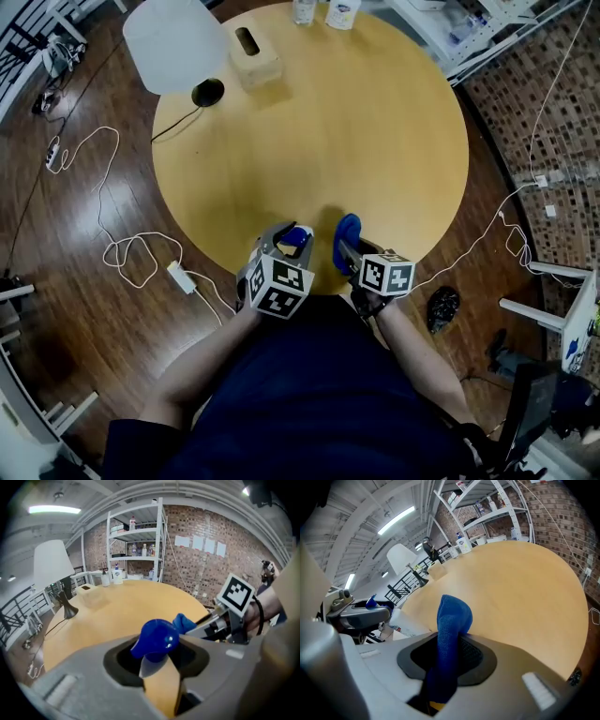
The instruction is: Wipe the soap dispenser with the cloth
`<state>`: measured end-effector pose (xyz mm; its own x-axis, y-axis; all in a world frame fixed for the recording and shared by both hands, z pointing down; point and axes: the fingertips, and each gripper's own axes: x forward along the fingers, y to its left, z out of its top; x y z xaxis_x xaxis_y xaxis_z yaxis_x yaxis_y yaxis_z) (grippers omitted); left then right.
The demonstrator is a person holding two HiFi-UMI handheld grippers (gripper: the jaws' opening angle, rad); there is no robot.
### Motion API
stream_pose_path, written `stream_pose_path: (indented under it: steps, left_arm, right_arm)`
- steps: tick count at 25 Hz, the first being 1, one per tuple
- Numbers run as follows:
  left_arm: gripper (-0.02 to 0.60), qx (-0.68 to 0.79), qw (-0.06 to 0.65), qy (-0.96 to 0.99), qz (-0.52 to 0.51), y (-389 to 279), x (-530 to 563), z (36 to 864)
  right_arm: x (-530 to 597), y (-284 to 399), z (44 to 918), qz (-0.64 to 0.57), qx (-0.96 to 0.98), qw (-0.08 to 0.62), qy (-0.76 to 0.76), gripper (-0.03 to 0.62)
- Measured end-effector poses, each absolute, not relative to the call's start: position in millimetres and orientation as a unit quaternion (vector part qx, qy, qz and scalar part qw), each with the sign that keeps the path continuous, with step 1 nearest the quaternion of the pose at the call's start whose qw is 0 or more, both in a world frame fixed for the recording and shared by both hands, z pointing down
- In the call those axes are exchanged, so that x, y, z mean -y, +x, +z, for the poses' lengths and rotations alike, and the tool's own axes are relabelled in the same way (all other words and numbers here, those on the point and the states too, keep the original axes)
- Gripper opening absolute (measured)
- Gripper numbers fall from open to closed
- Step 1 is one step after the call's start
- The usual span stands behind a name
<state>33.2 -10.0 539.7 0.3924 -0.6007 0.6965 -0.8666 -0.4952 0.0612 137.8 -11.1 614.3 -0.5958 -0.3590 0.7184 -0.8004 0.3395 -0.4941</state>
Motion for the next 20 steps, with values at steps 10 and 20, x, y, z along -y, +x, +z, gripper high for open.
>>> stream_pose_path:
  steps: [10, 20]
  left_arm:
    - [0.146, 0.464, 0.308, 0.823, 0.111, -28, 4, 516]
    - [0.144, 0.496, 0.434, 0.751, -0.034, -93, -6, 542]
  right_arm:
    - [12, 122, 606, 0.423, 0.789, 0.258, 0.364, 0.103]
    - [-2, -28, 545, 0.374, 0.884, 0.205, 0.193, 0.103]
